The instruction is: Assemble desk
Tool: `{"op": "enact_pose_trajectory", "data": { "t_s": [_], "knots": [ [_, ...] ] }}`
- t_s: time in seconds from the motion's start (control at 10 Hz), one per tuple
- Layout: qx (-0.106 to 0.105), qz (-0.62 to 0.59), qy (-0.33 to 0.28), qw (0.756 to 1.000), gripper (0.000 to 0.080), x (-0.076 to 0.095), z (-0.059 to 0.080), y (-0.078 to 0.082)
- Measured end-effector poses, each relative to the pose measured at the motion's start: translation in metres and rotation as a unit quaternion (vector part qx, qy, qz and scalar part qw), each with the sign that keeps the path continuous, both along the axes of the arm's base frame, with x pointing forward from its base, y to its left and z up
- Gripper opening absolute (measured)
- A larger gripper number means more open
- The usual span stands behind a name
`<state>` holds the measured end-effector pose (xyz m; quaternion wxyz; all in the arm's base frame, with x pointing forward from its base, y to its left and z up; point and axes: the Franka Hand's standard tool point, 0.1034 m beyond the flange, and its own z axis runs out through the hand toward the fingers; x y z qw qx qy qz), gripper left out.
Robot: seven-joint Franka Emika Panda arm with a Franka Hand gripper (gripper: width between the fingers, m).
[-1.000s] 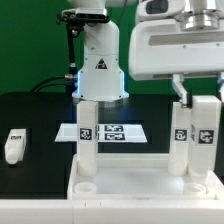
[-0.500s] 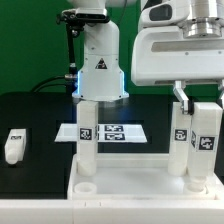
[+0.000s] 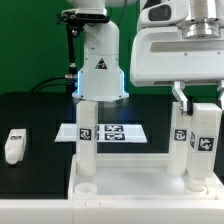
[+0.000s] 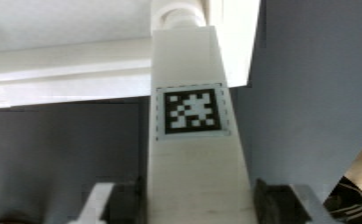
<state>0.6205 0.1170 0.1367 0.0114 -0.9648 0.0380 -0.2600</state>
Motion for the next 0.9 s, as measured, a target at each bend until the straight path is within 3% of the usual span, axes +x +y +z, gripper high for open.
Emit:
{"op": "enact_pose_trajectory", "data": {
  "t_s": [0.5, 0.9],
  "knots": [
    [-0.004, 0.002, 0.002, 1.0, 0.0284, -0.0012, -0.0094, -0.0013],
    [-0.001, -0.006, -0.016, 1.0, 0.0284, 0.0025, -0.0089, -0.0035]
  ]
}}
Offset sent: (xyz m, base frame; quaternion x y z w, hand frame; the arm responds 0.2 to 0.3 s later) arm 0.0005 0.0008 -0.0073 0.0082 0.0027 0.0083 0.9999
